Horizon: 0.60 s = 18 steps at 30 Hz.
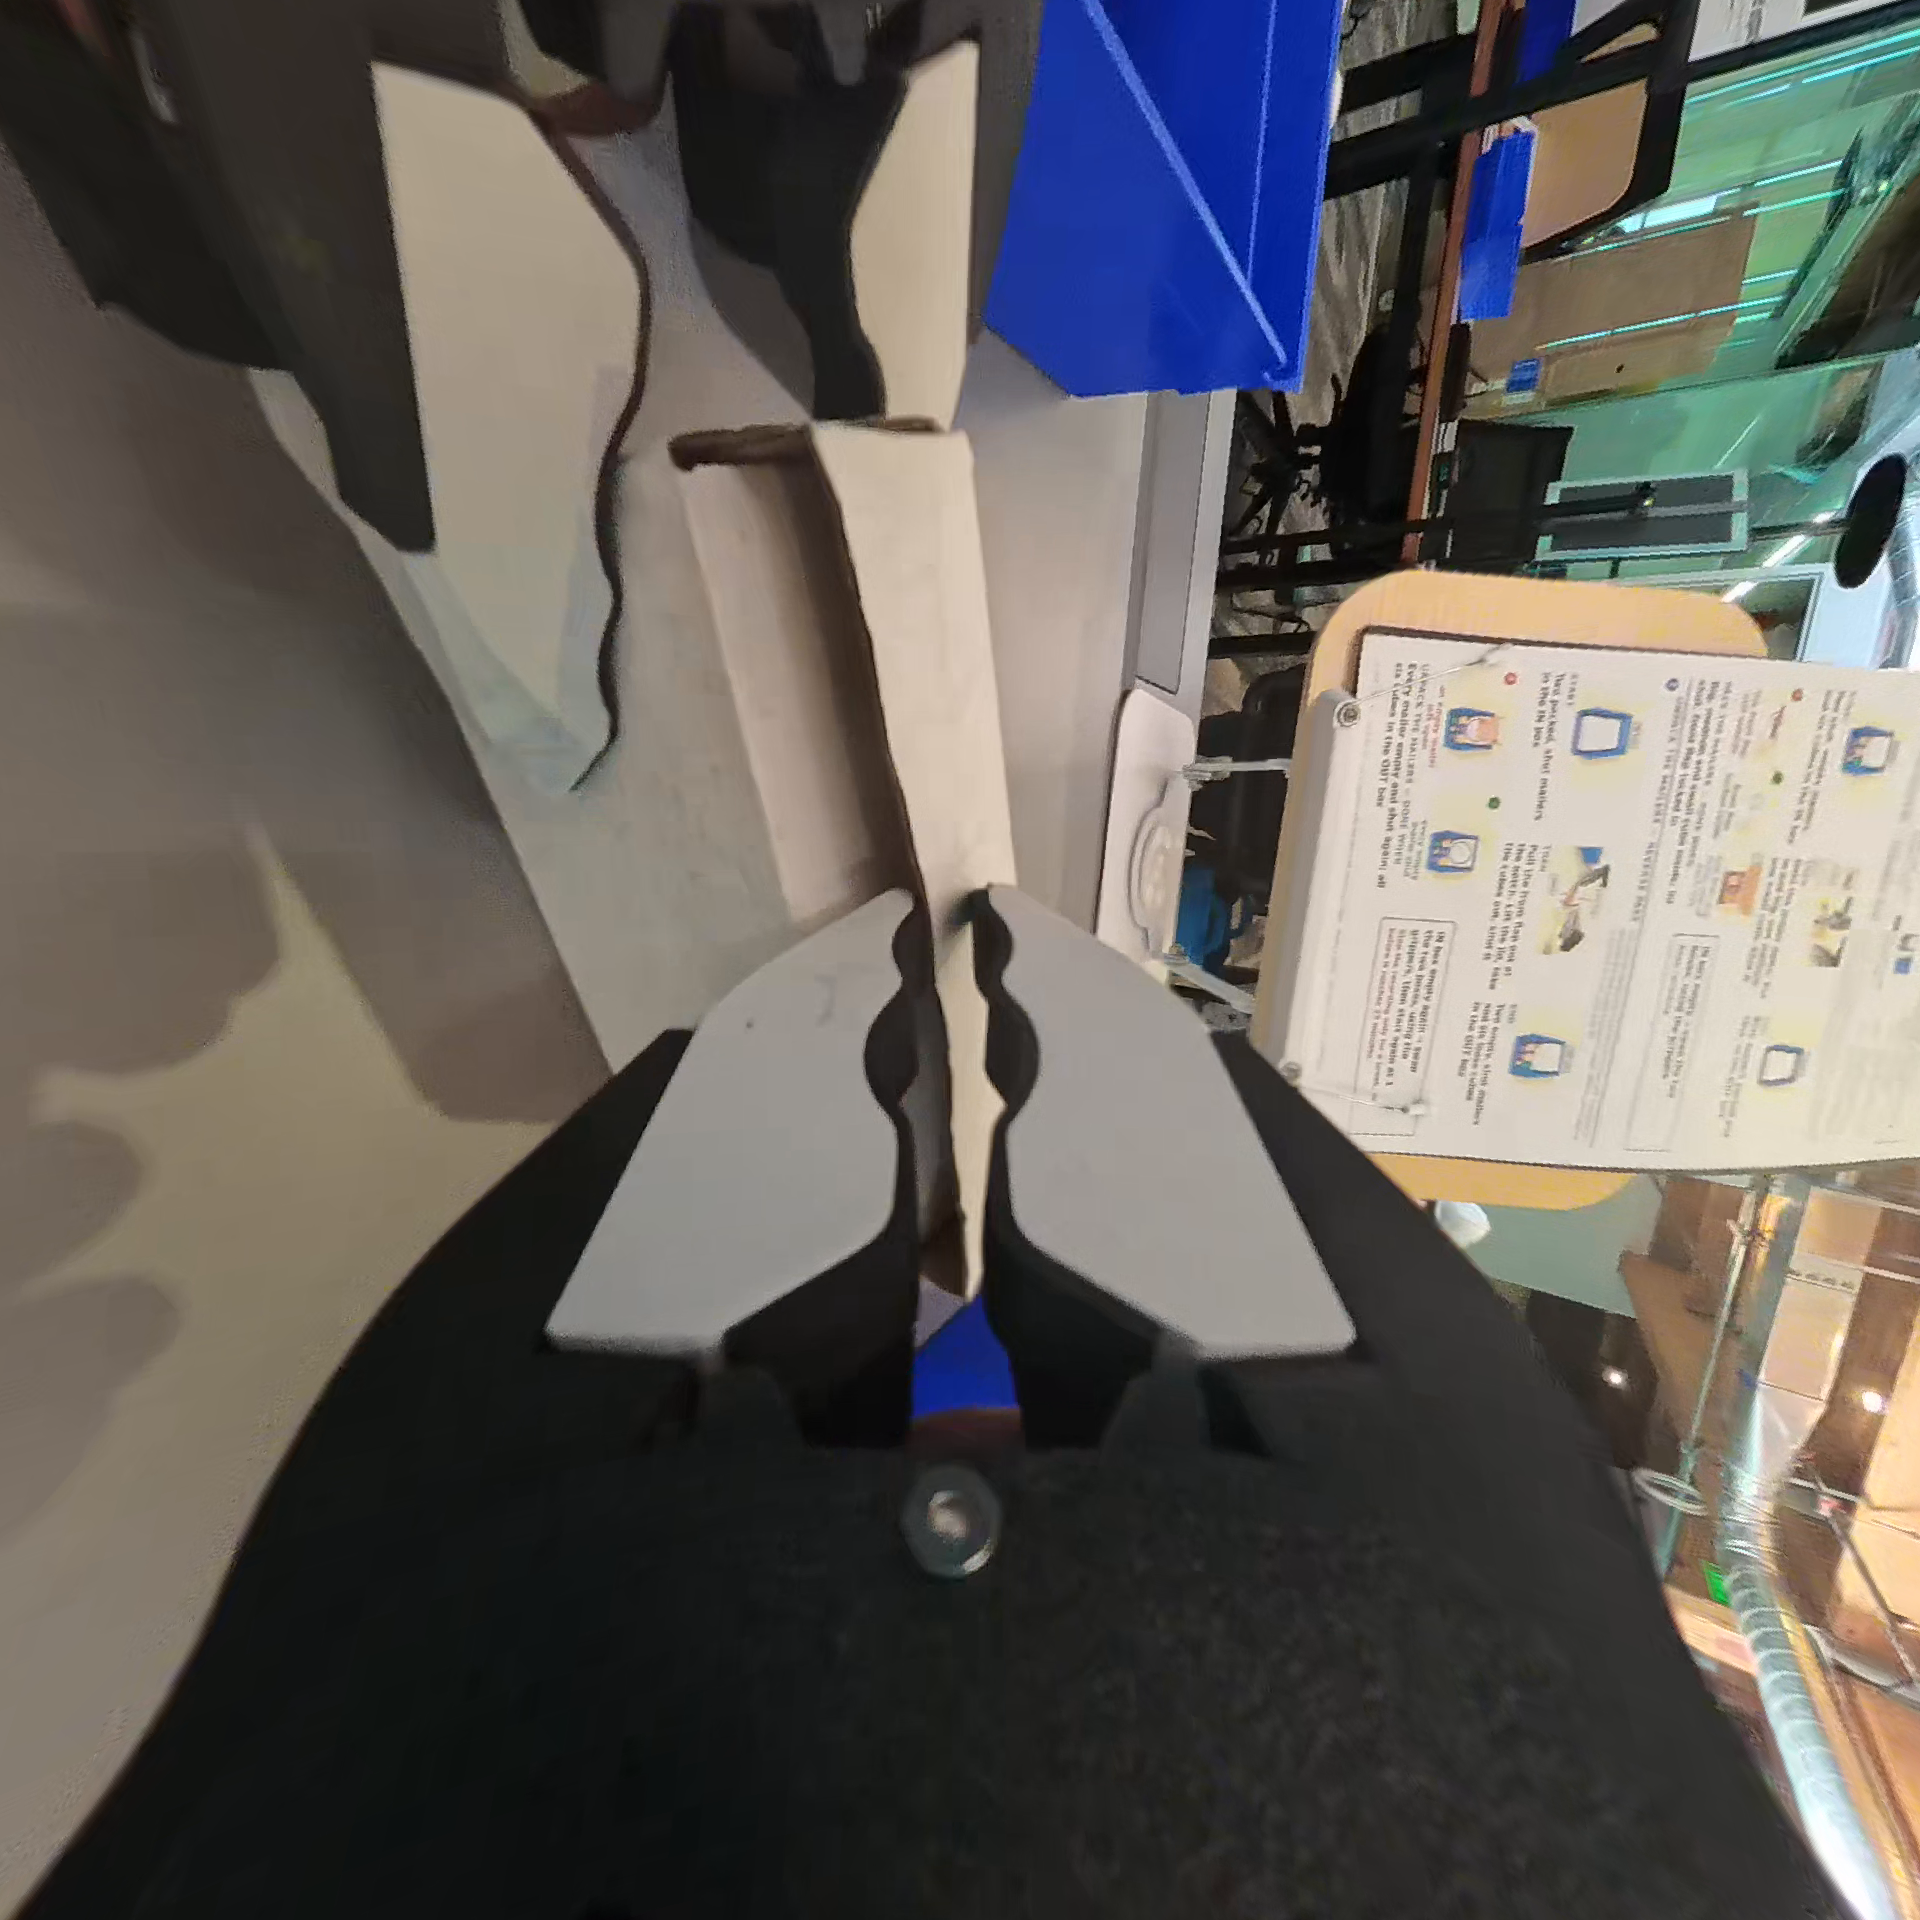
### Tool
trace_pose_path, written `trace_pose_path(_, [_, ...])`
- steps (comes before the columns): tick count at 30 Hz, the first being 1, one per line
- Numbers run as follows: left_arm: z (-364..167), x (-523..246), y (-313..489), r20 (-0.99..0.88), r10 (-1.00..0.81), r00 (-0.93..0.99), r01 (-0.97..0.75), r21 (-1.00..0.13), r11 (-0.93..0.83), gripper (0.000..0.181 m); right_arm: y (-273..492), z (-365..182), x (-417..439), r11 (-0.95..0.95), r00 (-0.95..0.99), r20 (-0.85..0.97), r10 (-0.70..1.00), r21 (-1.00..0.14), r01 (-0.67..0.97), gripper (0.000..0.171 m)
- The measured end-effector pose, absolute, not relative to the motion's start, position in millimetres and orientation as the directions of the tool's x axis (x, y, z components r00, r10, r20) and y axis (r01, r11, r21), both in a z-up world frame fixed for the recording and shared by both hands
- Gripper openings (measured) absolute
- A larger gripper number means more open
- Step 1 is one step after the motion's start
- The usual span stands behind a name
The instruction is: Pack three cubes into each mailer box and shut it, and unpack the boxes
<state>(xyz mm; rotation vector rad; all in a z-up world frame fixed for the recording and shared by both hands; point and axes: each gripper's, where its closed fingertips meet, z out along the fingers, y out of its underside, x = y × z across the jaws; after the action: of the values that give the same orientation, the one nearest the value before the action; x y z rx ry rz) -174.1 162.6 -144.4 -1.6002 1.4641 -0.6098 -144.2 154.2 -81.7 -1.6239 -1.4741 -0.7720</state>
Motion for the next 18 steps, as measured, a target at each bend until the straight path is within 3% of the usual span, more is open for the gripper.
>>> trace_pose_path(3, [-138.6,-178.7,177.8,-0.33,-0.902,0.277,-0.559,-0.819,0.128,0.078,160.9,-75.0,-143.6,-0.08,0.228,0.817,0.529,-0.219,0.972,0.007])
trace_pose_path(6, [-134.3,-192.6,188.4,-0.315,-0.858,0.405,-0.56,-0.828,0.039,0.068,172.4,-59.0,-130.8,-0.156,0.315,0.829,0.463,-0.273,0.949,0.002])
trace_pose_path(7, [-131.9,-198.8,187.6,-0.265,-0.858,0.44,-0.535,-0.845,-0.014,0.058,174.0,-56.7,-126.7,-0.174,0.326,0.83,0.452,-0.276,0.945,0.002])
trace_pose_path(12, [-99.1,-203.9,171.2,0.193,-0.861,0.47,-0.239,-0.911,-0.335,0.06,170.1,-56.4,-127.3,-0.19,0.393,0.804,0.446,-0.344,0.919,0.002])
trace_pose_path(18, [-91.7,-193.4,168.5,0.366,-0.815,0.449,-0.126,-0.877,-0.464,0.057,168.2,-58.1,-132.7,-0.203,0.385,0.829,0.405,-0.329,0.922,0.002])
